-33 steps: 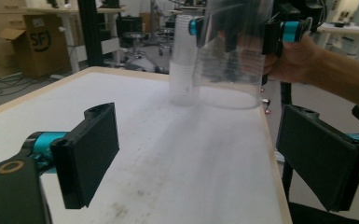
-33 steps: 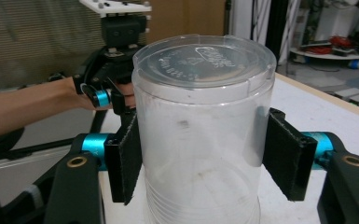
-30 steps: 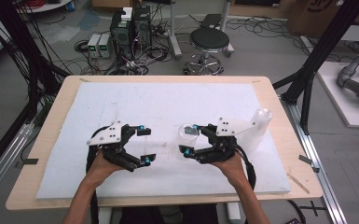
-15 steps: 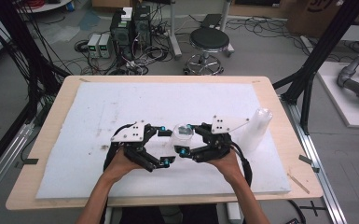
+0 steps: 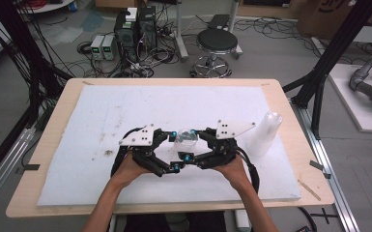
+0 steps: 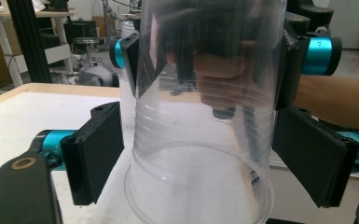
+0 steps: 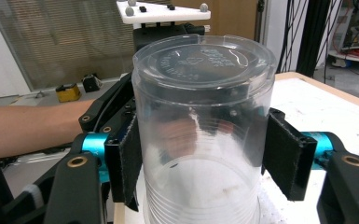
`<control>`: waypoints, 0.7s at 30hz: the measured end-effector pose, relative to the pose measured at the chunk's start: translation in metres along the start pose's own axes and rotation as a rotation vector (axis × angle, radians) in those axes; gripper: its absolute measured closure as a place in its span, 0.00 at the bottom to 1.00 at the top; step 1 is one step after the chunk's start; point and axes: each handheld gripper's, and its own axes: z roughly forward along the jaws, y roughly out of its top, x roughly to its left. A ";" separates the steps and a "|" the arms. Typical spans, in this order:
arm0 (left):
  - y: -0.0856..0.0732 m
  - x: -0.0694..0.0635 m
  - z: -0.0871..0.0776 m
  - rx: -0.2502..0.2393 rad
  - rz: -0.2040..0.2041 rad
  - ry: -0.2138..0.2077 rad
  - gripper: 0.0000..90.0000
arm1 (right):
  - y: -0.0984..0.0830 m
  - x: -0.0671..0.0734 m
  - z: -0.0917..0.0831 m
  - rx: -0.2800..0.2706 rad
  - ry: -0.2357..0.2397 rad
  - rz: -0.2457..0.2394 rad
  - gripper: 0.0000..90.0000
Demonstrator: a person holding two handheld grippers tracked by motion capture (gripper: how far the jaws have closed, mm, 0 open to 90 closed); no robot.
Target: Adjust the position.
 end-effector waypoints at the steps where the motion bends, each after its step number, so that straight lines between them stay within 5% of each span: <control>1: 0.000 0.000 0.000 0.002 -0.002 -0.001 0.19 | 0.000 0.000 0.000 0.001 0.003 0.000 0.39; 21: -0.003 -0.002 0.002 0.014 0.019 0.000 0.34 | -0.002 0.000 0.003 -0.004 0.017 0.012 0.40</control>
